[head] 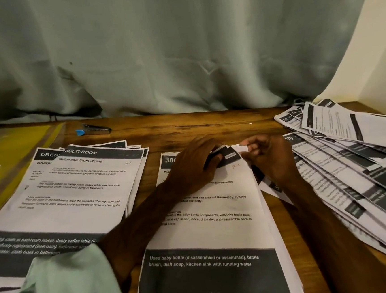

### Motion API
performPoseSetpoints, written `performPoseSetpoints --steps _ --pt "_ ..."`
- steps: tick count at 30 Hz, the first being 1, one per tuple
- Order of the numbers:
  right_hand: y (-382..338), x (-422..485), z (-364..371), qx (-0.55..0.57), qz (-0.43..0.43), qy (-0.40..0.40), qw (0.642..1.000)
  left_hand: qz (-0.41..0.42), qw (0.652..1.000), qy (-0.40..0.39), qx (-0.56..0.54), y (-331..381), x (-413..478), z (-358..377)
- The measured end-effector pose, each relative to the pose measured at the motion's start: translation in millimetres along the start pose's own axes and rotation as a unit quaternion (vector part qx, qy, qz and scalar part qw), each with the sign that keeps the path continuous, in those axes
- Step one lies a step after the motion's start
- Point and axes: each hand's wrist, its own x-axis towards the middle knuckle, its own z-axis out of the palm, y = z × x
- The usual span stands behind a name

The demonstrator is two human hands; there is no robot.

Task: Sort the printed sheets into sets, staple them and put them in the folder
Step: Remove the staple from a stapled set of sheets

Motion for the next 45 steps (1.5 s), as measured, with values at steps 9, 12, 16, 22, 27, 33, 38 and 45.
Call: performPoseSetpoints --steps 9,12,16,22,27,33,38,45 --pt "0.4 4.5 0.8 -0.002 0.026 0.018 0.999 0.011 1.000 0.016 -0.006 1.1 -0.2 -1.5" --pt "1.7 4.2 -0.2 -0.005 0.021 0.019 1.000 0.016 1.000 0.019 -0.008 2.1 -0.6 -1.9" --pt "2.4 4.8 0.7 -0.021 0.012 0.017 1.000 0.015 1.000 0.020 -0.001 1.9 -0.4 -1.8" --pt "3.7 6.4 0.9 -0.053 -0.006 0.026 0.998 0.013 1.000 0.020 0.002 2.9 -0.4 -3.2" --pt "-3.3 4.6 -0.8 -0.048 -0.019 0.050 0.997 0.009 1.000 0.021 0.001 2.6 -1.7 -3.9" --pt "-3.1 3.3 -0.5 -0.022 -0.056 0.063 0.996 0.002 1.000 0.017 -0.003 3.2 -1.4 -3.9" --pt "-4.7 5.4 -4.4 0.022 -0.052 0.057 0.997 0.020 0.999 0.029 -0.006 3.2 -1.2 -5.1" --pt "-9.5 4.3 -1.8 0.073 -0.016 0.016 0.997 0.019 0.999 0.045 -0.005 1.1 -0.1 -3.6"
